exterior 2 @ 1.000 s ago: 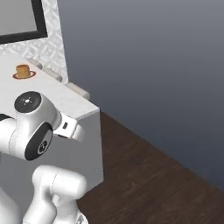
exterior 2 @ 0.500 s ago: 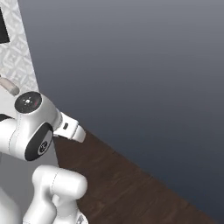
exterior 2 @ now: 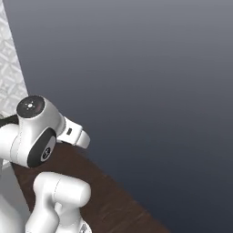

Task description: Take the strawberry from the fridge and place it on top of the pancake, located on the dining counter.

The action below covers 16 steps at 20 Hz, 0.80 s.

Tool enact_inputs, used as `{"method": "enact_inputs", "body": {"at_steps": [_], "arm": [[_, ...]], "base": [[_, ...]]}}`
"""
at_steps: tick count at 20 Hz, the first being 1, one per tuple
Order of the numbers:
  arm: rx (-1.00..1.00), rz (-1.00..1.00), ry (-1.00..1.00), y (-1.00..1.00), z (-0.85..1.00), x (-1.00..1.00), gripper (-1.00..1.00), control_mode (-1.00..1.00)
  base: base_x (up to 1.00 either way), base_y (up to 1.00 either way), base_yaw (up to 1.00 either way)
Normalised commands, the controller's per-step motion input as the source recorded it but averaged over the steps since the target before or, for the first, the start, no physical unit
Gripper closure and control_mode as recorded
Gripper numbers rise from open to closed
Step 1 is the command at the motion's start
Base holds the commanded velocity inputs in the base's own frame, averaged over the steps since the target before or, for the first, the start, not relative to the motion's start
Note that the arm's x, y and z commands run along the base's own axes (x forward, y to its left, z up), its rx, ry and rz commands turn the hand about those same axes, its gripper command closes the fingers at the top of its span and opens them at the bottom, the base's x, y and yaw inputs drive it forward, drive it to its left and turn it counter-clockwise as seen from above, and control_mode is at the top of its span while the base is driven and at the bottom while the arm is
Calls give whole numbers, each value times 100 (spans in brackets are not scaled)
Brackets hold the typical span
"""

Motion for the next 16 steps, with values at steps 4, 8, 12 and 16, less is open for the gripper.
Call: {"method": "enact_inputs", "body": {"at_steps": [4, 8, 12, 16], "arm": [[0, 0, 0, 0, 0, 0, 100, 100], [0, 0, 0, 0, 0, 0, 100, 100], [0, 0, 0, 0, 0, 0, 100, 100], [0, 0, 0, 0, 0, 0, 100, 100]], "base": [[100, -1, 27], [100, -2, 33], [90, -39, 29], [96, -16, 27]]}}
